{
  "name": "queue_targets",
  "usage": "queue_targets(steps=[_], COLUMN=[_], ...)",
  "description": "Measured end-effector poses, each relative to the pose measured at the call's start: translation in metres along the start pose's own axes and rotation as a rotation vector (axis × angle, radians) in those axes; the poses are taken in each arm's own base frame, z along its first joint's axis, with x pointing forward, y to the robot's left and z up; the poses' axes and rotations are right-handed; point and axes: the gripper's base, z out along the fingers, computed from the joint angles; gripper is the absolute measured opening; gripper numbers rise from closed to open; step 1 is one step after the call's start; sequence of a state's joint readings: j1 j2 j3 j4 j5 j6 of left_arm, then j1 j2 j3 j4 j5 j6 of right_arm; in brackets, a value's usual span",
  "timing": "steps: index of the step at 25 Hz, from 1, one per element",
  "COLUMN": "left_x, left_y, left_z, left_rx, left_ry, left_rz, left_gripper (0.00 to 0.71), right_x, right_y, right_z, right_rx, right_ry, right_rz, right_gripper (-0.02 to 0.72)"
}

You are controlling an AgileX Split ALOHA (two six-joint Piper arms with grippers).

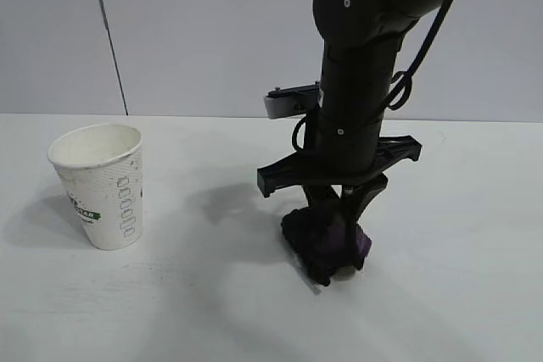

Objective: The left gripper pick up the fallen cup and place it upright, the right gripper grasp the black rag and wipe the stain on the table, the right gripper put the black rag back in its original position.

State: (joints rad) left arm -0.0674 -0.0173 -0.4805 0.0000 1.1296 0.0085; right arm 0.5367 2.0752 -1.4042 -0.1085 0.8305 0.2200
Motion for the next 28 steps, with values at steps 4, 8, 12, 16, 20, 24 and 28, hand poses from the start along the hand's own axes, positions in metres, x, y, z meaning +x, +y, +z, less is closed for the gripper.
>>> queue_targets(steps=[4, 8, 12, 16, 20, 24, 28], left_x=[0.000, 0.000, 0.000, 0.000, 0.000, 0.000, 0.000], left_y=[0.000, 0.000, 0.000, 0.000, 0.000, 0.000, 0.000], left_z=[0.000, 0.000, 0.000, 0.000, 0.000, 0.000, 0.000], left_rx=[0.000, 0.000, 0.000, 0.000, 0.000, 0.000, 0.000], left_ry=[0.000, 0.000, 0.000, 0.000, 0.000, 0.000, 0.000], left_rz=[0.000, 0.000, 0.000, 0.000, 0.000, 0.000, 0.000], left_gripper=[0.655, 0.655, 0.655, 0.655, 0.655, 0.655, 0.655], right_x=[-0.001, -0.003, -0.001, 0.014, 0.038, 0.073, 0.118], right_y=[-0.004, -0.032, -0.086, -0.146, -0.198, -0.239, -0.254], right_z=[-0.001, -0.016, -0.048, -0.084, -0.121, -0.171, -0.234], right_rx=[0.014, 0.024, 0.071, 0.174, 0.259, 0.328, 0.408], right_ry=[-0.007, -0.024, -0.072, -0.113, -0.147, -0.233, -0.361], right_rz=[0.019, 0.107, 0.219, 0.298, 0.380, 0.501, 0.620], right_gripper=[0.526, 0.539, 0.539, 0.541, 0.543, 0.545, 0.546])
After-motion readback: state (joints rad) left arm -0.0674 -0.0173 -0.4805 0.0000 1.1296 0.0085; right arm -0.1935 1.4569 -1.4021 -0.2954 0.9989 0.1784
